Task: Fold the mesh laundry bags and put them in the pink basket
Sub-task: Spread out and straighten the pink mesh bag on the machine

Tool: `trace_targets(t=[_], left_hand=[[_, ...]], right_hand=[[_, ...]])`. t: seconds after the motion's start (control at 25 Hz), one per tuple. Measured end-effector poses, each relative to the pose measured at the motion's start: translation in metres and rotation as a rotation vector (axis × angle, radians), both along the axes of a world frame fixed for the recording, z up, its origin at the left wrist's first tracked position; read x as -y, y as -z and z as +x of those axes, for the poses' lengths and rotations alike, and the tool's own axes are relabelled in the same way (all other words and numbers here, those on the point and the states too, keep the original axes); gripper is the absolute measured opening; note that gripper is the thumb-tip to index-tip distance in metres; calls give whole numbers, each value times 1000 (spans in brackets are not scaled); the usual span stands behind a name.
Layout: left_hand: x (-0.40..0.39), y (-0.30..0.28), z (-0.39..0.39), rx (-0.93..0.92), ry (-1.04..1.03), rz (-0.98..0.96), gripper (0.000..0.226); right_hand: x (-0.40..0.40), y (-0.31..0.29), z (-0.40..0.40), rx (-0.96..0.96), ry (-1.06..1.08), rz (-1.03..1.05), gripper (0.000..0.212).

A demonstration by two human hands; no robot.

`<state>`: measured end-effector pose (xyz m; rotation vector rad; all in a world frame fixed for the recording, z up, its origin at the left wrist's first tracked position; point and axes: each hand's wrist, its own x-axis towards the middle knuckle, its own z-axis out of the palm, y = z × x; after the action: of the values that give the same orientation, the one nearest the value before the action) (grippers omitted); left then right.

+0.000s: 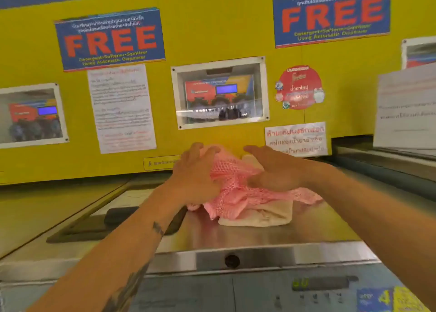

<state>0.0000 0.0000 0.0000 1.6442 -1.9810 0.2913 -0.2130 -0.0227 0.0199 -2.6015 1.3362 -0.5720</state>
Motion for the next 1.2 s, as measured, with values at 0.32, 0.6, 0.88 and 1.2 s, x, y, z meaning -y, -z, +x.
trace_targets(t=[0.32,0.6,0.88,1.2], left_hand=[[50,23,39,-128,-72,-44,24],[37,-14,65,-242,-70,-330,26],[10,-74,130,-166,-78,-541,28],[-2,-9,216,-108,-149,283,56]], right_hand=[[112,15,43,-107,-252,110,70],[118,-43,65,143,-364,-96,14],[70,-81,133,261,-446,146,48],[80,-36,212,-10,-322,29,38]])
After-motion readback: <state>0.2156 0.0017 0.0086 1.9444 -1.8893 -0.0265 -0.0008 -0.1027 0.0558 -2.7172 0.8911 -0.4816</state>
